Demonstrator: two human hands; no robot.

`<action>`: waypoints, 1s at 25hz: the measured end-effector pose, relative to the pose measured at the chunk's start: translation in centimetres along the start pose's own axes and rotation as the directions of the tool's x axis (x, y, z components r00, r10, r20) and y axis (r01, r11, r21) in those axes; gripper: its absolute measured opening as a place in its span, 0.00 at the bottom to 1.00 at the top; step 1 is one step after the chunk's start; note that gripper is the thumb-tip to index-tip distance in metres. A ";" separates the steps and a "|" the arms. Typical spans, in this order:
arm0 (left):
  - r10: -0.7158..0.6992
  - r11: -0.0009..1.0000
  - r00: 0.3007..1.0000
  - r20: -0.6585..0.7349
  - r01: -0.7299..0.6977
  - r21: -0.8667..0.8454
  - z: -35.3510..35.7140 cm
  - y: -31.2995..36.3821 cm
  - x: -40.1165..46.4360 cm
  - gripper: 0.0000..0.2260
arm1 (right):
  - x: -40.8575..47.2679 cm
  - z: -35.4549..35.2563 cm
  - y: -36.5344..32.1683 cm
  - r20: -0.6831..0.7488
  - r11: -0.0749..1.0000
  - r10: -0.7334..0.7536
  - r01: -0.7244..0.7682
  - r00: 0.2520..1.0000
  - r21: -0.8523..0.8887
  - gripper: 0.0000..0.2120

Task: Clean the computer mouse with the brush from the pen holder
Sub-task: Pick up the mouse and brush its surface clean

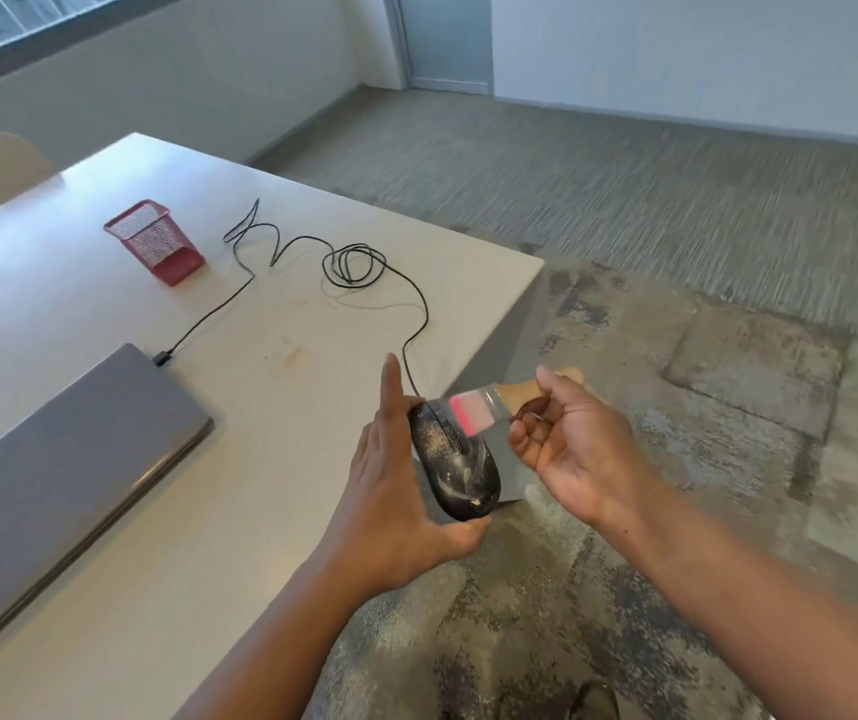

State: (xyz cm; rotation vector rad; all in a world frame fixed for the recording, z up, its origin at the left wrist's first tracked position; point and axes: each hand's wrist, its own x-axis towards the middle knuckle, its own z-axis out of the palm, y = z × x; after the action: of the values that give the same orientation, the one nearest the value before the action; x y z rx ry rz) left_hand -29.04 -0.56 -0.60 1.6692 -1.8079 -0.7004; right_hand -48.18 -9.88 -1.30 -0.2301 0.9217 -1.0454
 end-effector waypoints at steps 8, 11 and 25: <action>0.019 0.997 1.000 0.002 -0.019 0.079 3.8 2.9 -1.6 0.68 | -1.1 -5.8 -2.6 0.089 0.988 -0.020 0.033 0.996 -0.152 0.10; 0.014 0.995 1.000 0.020 -0.016 0.097 4.6 3.6 -1.9 0.68 | -1.7 -6.7 -3.0 0.164 0.989 0.003 0.021 0.986 -0.148 0.12; 0.046 0.997 0.999 -0.007 -0.047 -0.055 5.6 2.2 -2.9 0.70 | -1.5 -8.5 -2.8 0.093 0.966 -0.121 0.138 0.988 -0.219 0.12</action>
State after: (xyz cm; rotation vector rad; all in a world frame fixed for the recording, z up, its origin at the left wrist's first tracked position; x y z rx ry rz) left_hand -34.38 2.49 -3.11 1.5869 -1.8017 -0.7182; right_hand -56.55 -7.95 -4.15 -0.5233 0.9630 -1.0439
